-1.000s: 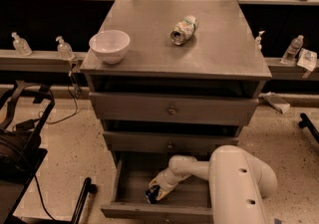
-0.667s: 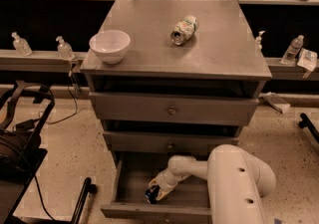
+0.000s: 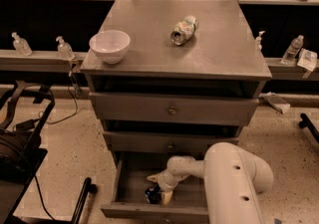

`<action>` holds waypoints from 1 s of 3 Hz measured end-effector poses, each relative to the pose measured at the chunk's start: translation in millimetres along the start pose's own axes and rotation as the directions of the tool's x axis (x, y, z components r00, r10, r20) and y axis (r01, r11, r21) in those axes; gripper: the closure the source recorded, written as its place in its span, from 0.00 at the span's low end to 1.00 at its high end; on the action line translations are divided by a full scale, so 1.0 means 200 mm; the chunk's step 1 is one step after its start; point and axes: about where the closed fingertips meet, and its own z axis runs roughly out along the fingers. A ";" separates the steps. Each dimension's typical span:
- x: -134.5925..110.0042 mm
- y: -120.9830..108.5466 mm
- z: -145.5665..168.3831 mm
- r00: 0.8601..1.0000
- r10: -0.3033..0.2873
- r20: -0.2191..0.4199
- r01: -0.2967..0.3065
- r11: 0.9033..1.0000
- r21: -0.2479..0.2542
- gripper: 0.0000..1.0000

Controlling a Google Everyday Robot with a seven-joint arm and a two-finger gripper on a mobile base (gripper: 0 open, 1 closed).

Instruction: Pick pepsi can from bottom drawer and place on counter

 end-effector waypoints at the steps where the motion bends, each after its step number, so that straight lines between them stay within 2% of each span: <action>1: 0.01 0.01 0.00 1.000 0.003 -0.018 -0.003 1.000 -0.008 0.17; 2: 0.03 0.03 0.03 1.000 0.008 -0.022 -0.008 1.000 -0.016 0.29; 3: 0.05 0.04 0.05 1.000 0.010 -0.024 -0.011 1.000 -0.010 0.60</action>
Offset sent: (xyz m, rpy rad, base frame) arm 0.0017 -0.0081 -0.0198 -0.0381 0.0083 -0.0120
